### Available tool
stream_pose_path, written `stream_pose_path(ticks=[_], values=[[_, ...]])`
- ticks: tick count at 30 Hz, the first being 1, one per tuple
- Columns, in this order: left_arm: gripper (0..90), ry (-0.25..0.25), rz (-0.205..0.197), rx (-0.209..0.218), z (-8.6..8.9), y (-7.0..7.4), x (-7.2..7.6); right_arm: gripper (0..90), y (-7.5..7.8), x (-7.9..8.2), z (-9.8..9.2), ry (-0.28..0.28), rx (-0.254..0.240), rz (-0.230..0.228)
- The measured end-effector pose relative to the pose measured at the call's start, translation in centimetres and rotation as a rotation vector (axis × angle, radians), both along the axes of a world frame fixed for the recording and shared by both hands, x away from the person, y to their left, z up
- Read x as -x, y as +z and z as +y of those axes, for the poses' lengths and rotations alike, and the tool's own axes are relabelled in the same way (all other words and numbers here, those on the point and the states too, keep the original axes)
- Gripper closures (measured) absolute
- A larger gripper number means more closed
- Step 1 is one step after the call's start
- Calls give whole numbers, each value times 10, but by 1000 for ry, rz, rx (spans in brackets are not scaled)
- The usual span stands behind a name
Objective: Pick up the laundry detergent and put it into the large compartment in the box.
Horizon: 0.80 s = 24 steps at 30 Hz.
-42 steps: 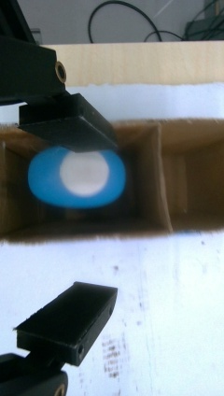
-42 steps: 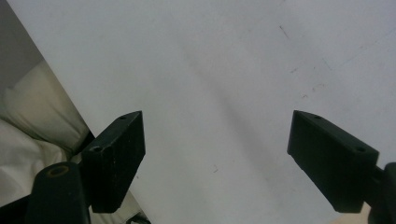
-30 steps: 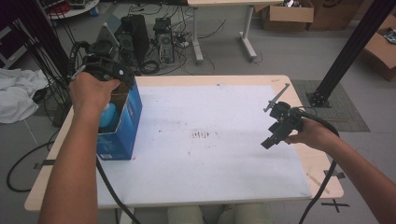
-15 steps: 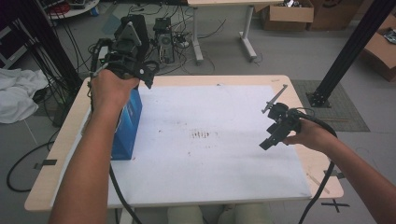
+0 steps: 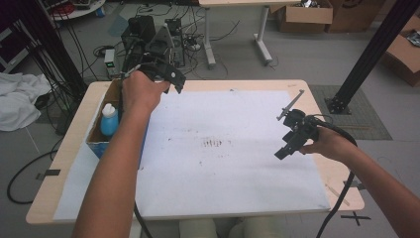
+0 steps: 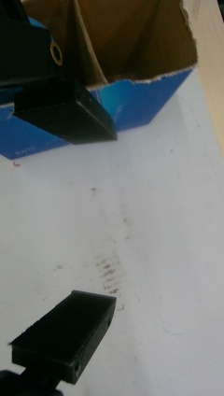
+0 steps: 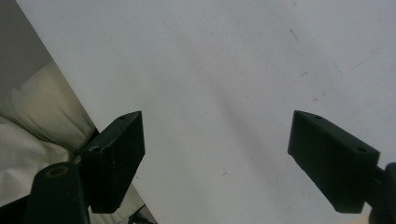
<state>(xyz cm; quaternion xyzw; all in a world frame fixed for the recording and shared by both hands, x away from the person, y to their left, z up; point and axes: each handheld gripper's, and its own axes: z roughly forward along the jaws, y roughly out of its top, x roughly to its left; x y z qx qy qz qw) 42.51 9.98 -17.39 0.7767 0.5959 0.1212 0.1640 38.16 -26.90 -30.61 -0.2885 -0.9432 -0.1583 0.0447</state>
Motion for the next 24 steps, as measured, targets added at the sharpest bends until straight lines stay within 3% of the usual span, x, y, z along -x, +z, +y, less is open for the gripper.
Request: stream_pose_path(ticks=[5,24], values=[[185,-19,7,0,-15,-4,-6,189,2,-1,0,-9,-1,-1],[188,-12,43,31,-76,-22,-34,188,-3,-9,8,5,9,11]])
